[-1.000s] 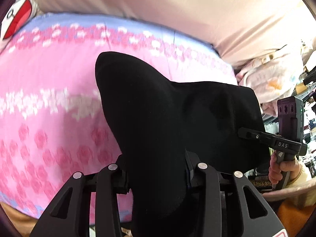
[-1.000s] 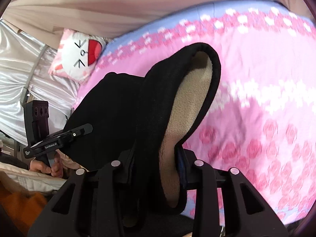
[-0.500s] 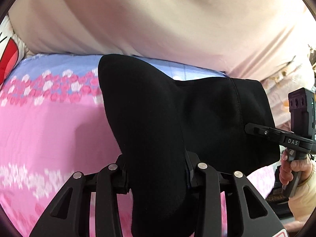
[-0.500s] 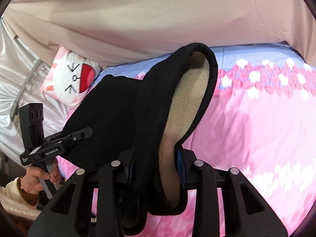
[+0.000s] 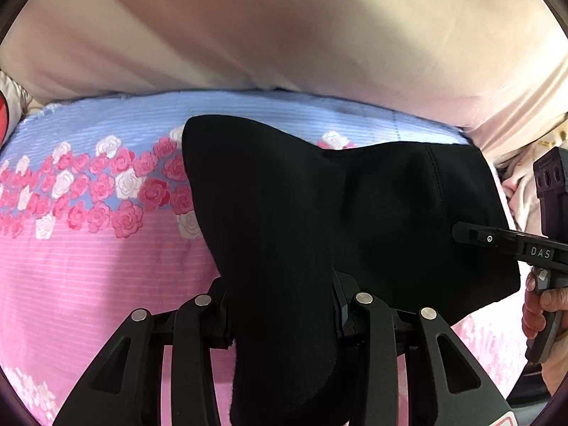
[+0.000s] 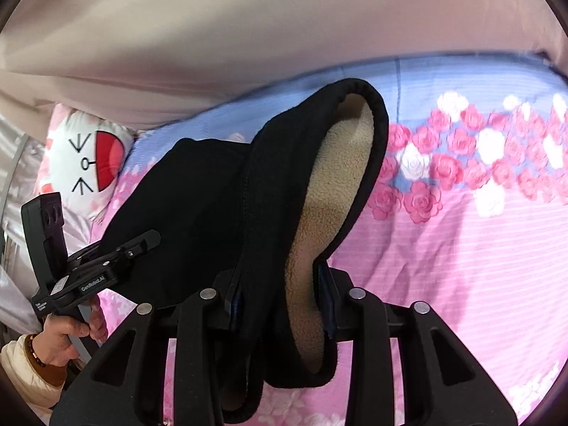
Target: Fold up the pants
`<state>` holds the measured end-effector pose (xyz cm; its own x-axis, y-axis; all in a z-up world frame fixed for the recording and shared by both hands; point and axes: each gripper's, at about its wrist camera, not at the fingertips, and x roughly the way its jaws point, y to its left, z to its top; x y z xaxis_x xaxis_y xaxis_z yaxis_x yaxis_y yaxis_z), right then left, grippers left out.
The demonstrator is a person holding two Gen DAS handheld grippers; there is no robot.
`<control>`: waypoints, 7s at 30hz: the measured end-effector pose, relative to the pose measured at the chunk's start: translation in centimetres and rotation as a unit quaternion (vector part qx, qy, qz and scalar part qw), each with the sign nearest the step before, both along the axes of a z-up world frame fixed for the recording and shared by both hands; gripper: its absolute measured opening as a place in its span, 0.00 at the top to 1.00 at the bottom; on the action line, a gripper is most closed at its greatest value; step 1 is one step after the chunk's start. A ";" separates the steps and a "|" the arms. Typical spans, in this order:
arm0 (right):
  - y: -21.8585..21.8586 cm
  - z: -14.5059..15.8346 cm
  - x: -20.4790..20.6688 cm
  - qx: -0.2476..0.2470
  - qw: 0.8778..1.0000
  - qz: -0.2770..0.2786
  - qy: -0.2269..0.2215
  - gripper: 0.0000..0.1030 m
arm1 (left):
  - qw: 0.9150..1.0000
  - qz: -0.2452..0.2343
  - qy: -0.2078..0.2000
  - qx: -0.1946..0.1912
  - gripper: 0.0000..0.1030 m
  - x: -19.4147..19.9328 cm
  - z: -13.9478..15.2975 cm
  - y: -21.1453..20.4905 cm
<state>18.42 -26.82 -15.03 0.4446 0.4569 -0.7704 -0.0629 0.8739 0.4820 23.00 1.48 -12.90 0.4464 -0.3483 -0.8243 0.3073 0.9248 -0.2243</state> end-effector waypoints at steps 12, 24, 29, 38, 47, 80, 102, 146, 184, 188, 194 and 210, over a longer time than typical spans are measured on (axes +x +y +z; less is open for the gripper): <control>-4.0 -2.4 -2.7 0.009 0.996 -0.091 0.010 0.39 | 0.994 0.043 -0.006 0.096 0.22 -1.4 -1.8 -0.2; 5.2 1.3 -5.9 -0.112 0.991 0.059 -0.039 0.80 | 0.979 0.050 -0.034 0.194 0.23 -2.2 1.3 -4.3; 4.0 -1.2 -5.4 -0.122 0.991 0.046 -0.011 0.94 | 0.978 0.063 0.000 0.197 0.23 -2.3 -1.3 -3.8; 2.1 -2.0 -5.4 -0.098 0.995 0.035 -0.010 1.00 | 0.979 0.065 -0.004 0.191 0.14 -2.2 -2.4 -4.0; -0.1 -2.1 -5.1 -0.046 0.999 0.009 0.009 1.00 | 0.990 0.092 0.020 0.109 0.06 -1.8 -2.8 -1.1; 5.8 13.2 -19.3 -0.175 0.966 -0.145 -0.125 0.09 | 0.979 0.093 -0.074 0.166 0.08 -17.4 9.8 -5.2; 6.7 12.5 -18.6 -0.183 0.966 -0.144 -0.112 0.09 | 0.978 0.102 -0.059 0.170 0.07 -16.0 8.2 -3.5; 7.4 11.7 -18.6 -0.180 0.968 -0.143 -0.103 0.09 | 0.978 0.100 -0.059 0.176 0.08 -15.3 7.9 -3.5; 7.2 10.8 -18.5 -0.179 0.969 -0.146 -0.091 0.09 | 0.978 0.094 -0.052 0.177 0.08 -14.9 7.3 -2.9; 7.1 10.4 -18.4 -0.180 0.969 -0.145 -0.086 0.09 | 0.978 0.095 -0.049 0.179 0.08 -14.7 7.0 -2.8; 5.8 8.9 -18.1 -0.176 0.970 -0.155 -0.063 0.09 | 0.978 0.092 -0.040 0.183 0.08 -14.3 6.1 -2.5; 3.0 8.3 -15.1 -0.129 0.979 -0.147 -0.060 0.09 | 0.981 0.094 -0.038 0.166 0.08 -12.1 5.2 -1.8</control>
